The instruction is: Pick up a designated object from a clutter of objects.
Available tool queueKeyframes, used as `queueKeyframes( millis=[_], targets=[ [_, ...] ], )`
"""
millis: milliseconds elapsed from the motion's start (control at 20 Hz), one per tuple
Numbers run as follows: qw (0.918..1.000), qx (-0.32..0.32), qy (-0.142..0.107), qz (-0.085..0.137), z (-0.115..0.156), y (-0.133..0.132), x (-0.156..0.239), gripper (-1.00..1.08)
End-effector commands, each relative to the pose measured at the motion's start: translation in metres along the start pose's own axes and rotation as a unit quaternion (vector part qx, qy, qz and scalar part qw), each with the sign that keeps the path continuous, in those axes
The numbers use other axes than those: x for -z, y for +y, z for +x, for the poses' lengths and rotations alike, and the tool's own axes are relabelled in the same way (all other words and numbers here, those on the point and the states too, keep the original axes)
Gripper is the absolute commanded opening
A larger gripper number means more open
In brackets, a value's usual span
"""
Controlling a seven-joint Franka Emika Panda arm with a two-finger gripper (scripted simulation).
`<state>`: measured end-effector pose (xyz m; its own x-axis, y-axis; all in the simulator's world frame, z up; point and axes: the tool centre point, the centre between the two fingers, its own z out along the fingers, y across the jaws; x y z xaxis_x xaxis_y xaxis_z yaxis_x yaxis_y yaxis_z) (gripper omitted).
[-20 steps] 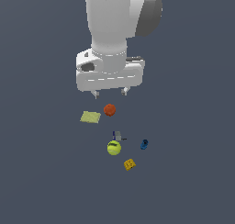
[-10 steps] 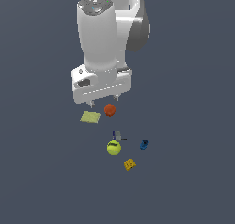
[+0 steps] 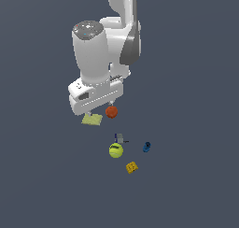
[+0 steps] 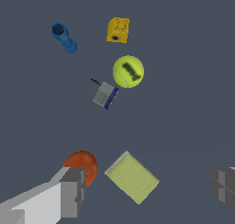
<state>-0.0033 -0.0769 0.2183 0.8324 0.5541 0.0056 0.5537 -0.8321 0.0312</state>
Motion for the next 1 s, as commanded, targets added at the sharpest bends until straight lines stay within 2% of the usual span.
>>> queueKeyframes(
  millis=[0, 450, 950],
  targets=[
    [0.9996, 0.027, 0.000, 0.001, -0.006, 0.003, -0.011, 1.00],
    [0.9928, 0.120, -0.002, 0.004, -0.030, 0.013, -0.049, 1.00],
    [0.9751, 0.222, -0.002, 0.008, -0.059, 0.019, -0.089, 1.00]
  ],
)
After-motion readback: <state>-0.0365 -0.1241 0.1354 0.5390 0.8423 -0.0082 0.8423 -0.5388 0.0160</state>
